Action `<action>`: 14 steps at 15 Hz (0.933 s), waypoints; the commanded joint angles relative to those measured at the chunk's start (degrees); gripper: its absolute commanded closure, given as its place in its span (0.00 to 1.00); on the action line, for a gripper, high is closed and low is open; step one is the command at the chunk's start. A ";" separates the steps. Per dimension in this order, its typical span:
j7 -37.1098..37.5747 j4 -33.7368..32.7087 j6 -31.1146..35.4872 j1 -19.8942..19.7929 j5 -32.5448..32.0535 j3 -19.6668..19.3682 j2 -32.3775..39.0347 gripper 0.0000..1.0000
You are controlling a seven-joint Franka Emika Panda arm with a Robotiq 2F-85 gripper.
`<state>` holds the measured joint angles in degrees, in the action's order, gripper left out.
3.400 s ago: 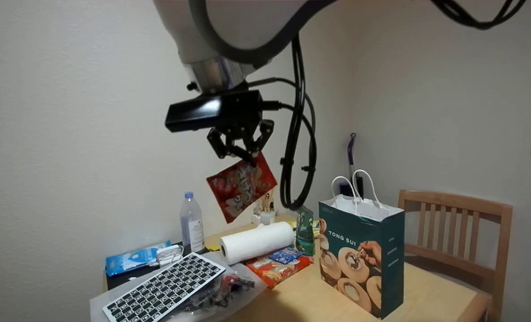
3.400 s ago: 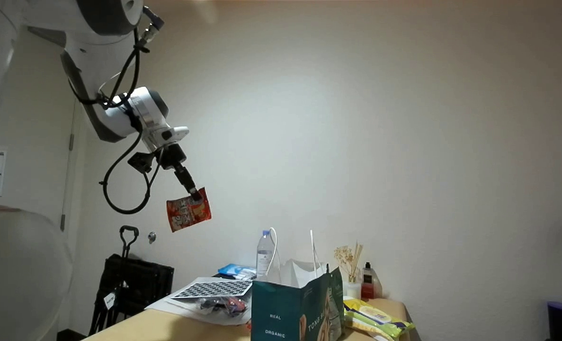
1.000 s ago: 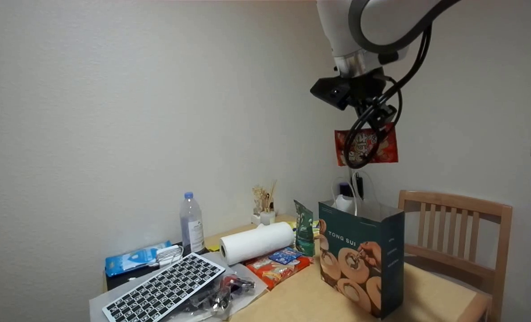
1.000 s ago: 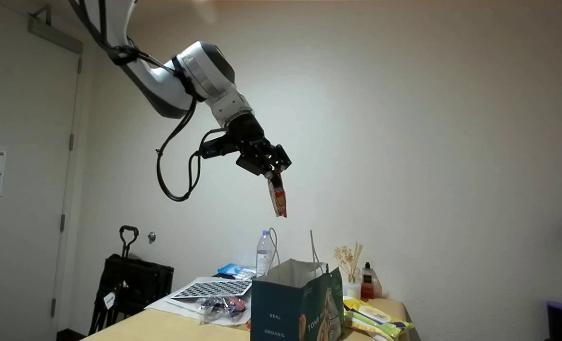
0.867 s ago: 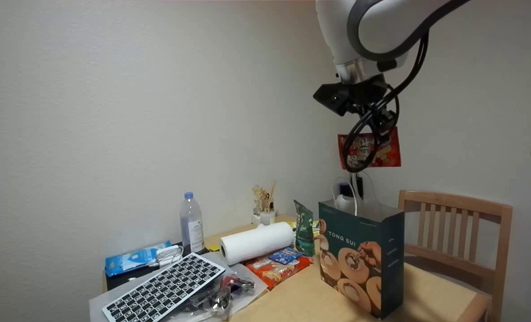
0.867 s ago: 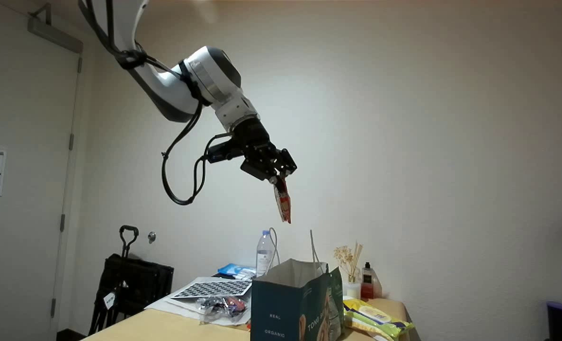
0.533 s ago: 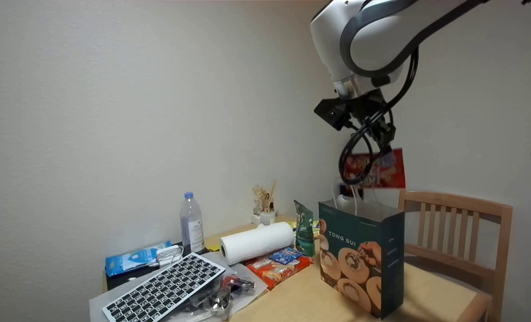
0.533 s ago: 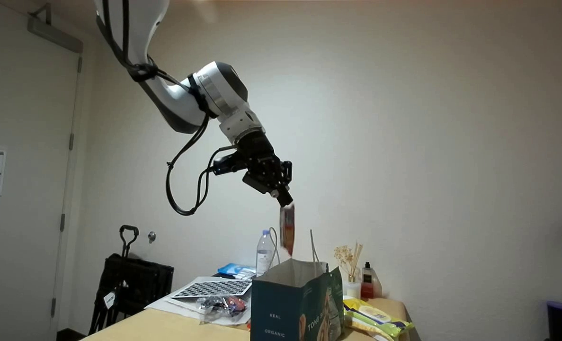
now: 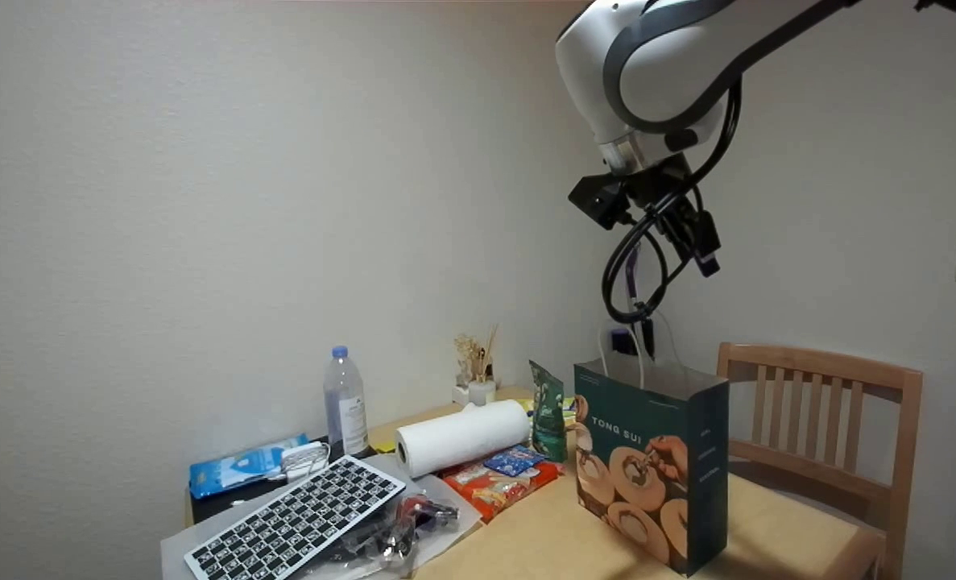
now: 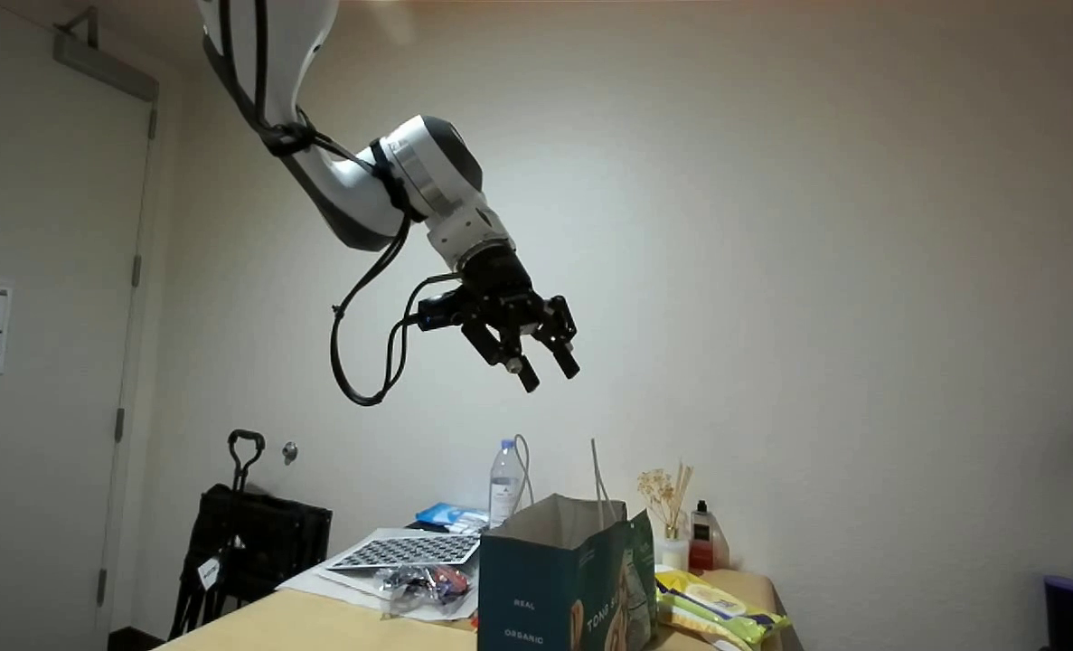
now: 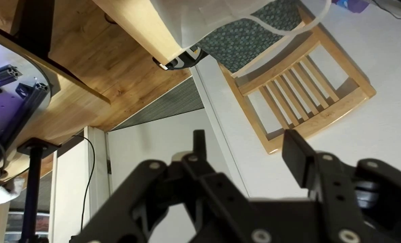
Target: Put the orange sachet in the bag
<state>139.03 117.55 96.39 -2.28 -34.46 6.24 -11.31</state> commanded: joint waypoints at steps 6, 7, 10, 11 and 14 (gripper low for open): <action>0.46 -2.17 -1.72 1.87 -0.10 0.24 0.06 0.03; 0.50 -2.17 -1.75 1.89 -0.10 0.24 0.06 0.02; 0.51 -2.17 -1.78 1.88 -0.10 0.23 0.06 0.02; 0.51 -2.17 -1.79 1.88 -0.10 0.23 0.06 0.02; 0.52 -2.17 -1.79 1.89 -0.10 0.23 0.06 0.02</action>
